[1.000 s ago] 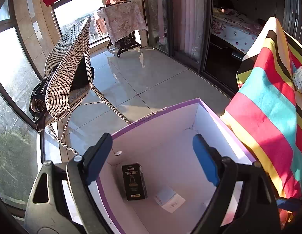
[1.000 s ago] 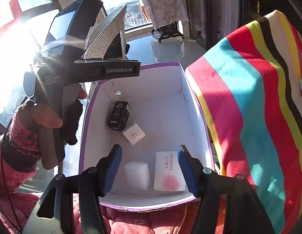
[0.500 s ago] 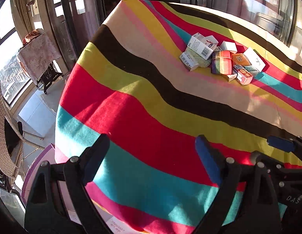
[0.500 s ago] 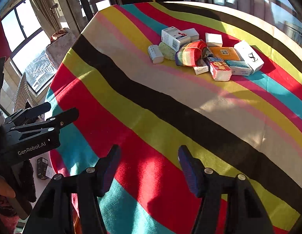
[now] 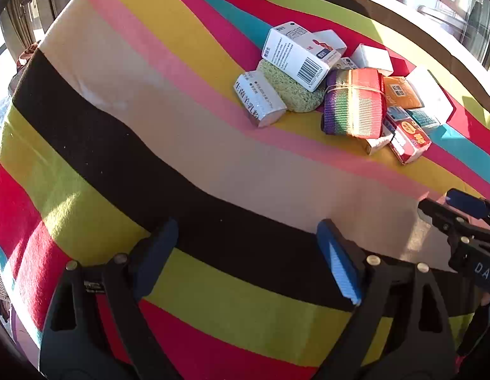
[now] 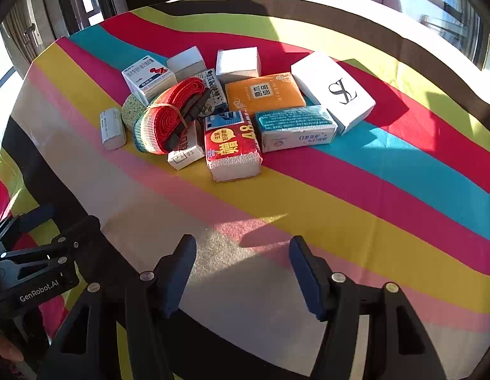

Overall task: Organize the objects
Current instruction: 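Return both tools to the table and grasp the red tissue pack with the right tool, then grasp the rainbow strap roll with the left tool while the right tool holds the tissue pack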

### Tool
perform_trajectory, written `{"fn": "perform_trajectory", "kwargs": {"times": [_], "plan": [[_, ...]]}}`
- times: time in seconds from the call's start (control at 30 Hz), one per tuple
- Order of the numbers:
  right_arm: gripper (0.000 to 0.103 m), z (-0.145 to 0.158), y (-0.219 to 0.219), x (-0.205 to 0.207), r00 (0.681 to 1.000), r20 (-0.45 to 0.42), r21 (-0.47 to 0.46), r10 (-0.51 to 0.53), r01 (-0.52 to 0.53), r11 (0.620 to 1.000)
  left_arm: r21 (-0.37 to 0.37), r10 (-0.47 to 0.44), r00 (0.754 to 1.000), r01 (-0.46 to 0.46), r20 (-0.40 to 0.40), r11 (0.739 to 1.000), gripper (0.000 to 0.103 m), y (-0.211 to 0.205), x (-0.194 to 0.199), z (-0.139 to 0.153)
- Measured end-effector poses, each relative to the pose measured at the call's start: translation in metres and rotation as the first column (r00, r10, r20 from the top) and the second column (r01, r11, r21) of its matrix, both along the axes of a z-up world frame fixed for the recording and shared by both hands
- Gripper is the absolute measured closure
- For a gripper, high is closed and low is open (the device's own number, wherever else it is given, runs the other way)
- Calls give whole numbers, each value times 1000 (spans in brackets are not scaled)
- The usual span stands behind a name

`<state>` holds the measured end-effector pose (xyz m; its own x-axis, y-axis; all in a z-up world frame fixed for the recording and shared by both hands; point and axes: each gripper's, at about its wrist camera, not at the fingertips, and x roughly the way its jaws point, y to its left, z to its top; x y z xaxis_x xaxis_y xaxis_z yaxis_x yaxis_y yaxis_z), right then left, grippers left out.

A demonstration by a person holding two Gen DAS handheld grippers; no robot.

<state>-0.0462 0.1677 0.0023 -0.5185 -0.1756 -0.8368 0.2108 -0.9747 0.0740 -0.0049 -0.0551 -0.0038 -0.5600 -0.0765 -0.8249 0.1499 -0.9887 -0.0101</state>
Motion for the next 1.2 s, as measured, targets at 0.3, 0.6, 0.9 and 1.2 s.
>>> {"fn": "perform_trajectory", "kwargs": {"times": [0.3, 0.6, 0.9, 1.2], "plan": [[41, -4, -17, -70, 999, -32, 56, -12, 14, 998, 39, -38, 998, 39, -40, 998, 6, -5, 8, -1], [61, -3, 0, -41, 997, -71, 57, -6, 10, 998, 15, -76, 997, 77, -24, 997, 0, 1, 8, -1], [61, -3, 64, 26, 992, -95, 53, -87, 92, 994, 11, -91, 995, 91, 26, 996, 0, 12, 3, 4], [61, -3, 51, 34, 986, -136, 119, -98, 114, 986, 50, -243, 967, 247, -74, 968, 0, 48, -39, 27]]}}
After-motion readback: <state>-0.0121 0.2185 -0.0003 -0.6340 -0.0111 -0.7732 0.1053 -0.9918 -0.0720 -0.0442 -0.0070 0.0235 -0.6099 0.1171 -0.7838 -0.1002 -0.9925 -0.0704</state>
